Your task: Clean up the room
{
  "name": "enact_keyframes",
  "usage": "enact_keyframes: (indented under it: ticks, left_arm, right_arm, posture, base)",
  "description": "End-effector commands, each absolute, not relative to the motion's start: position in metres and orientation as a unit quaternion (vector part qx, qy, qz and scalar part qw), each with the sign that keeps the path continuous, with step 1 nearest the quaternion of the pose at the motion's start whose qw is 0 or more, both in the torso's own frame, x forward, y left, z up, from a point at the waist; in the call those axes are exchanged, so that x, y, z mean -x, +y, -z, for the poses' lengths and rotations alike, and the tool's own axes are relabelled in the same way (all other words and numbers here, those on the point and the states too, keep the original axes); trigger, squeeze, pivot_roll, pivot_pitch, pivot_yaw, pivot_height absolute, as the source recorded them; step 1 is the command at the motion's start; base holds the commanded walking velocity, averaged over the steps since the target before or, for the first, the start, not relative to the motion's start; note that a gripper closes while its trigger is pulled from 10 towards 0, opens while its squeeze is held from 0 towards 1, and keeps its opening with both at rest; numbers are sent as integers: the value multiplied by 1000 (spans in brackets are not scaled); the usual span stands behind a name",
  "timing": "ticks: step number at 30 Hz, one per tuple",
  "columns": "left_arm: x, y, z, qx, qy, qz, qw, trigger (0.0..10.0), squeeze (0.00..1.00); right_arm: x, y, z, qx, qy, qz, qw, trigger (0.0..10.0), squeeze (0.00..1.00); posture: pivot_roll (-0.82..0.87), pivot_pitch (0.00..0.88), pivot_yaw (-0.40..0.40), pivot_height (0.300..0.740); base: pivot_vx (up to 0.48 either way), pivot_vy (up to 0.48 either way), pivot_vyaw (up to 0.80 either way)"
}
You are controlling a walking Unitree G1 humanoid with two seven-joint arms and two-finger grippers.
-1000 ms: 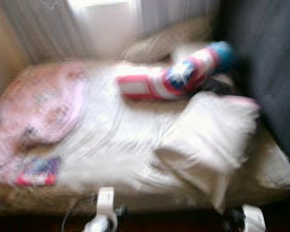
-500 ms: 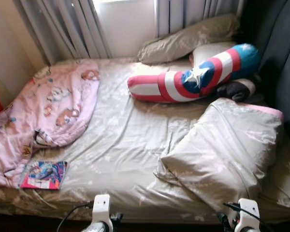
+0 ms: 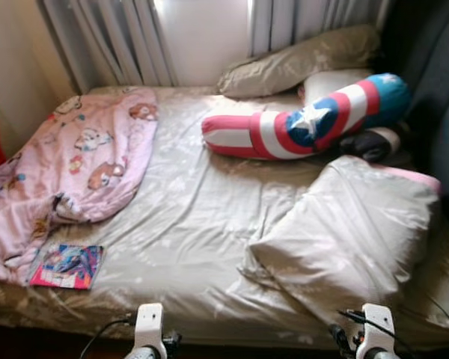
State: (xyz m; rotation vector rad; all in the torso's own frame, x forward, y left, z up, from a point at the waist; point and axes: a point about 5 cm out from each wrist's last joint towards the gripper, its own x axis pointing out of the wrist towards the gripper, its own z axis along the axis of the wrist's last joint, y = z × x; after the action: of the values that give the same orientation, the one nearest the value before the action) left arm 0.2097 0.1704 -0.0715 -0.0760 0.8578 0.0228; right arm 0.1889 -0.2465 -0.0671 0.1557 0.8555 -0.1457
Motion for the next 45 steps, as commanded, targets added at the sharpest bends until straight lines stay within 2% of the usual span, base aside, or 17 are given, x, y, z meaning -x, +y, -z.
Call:
enact_keyframes:
  ticks: [1,37,45]
  left_arm:
    - [-207,167,73,32,421,-5,907,10000,0]
    - [-208,168,73,41,419,-10,907,10000,0]
    - [-208,168,73,42,417,-10,908,10000,0]
  right_arm:
    - [-189,-249,67,-75,413,74,905,10000,0]
    - [-190,-248,66,-78,409,79,906,10000,0]
    - [-190,-248,66,-79,406,78,907,10000,0]
  posture:
    - [35,0,51,731]
    - [35,0,52,731]
    - [37,0,52,731]
  base:
    - [0,-311,0]
    - [0,-16,0]
    - [281,0,0]
